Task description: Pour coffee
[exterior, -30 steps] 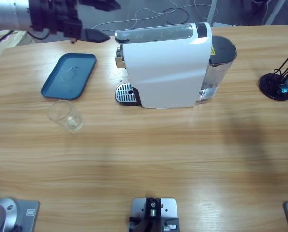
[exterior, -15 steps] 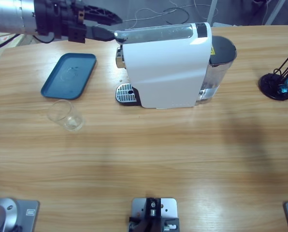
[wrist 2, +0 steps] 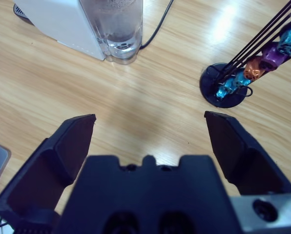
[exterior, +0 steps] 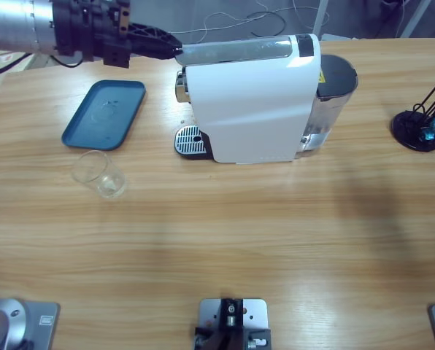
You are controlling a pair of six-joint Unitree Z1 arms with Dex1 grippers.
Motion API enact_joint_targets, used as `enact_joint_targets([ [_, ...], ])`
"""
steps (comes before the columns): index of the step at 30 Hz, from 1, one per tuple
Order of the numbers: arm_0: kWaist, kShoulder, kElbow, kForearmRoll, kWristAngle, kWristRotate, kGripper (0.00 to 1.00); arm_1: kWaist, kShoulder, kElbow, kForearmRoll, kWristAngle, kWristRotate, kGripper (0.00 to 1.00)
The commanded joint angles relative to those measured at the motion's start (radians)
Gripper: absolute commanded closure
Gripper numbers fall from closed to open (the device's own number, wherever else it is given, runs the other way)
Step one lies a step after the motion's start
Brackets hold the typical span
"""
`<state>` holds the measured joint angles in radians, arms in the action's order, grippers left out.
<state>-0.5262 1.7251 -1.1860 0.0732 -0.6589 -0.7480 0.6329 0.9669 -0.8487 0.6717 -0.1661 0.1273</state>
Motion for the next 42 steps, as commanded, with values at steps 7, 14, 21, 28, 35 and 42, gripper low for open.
enact_joint_targets([
  [7, -0.111, -0.134, -0.429, 0.324, 0.117, 0.075, 0.937, 0.011, 0.035, 0.026, -0.079, -0.130, -0.019, 0.059],
  [14, -0.281, -0.317, -0.151, 0.438, 0.667, 0.743, 0.010, -0.110, 0.158, 0.020, -0.119, -0.270, 0.157, 0.202],
  [21, -0.301, -0.544, 0.204, 0.419, 0.778, 0.727, 0.009, -0.281, 0.281, 0.086, -0.338, -0.226, 0.156, 0.277],
  [28, -0.313, -0.596, 0.259, 0.410, 0.775, 0.665, 0.009, -0.356, 0.357, 0.100, -0.470, -0.219, 0.152, 0.342],
  [35, -0.324, -0.593, 0.263, 0.405, 0.776, 0.653, 0.009, -0.366, 0.369, 0.124, -0.497, -0.224, 0.152, 0.451],
  [42, -0.324, -0.595, 0.269, 0.405, 0.777, 0.648, 0.009, -0.375, 0.346, 0.134, -0.496, -0.219, 0.148, 0.558],
])
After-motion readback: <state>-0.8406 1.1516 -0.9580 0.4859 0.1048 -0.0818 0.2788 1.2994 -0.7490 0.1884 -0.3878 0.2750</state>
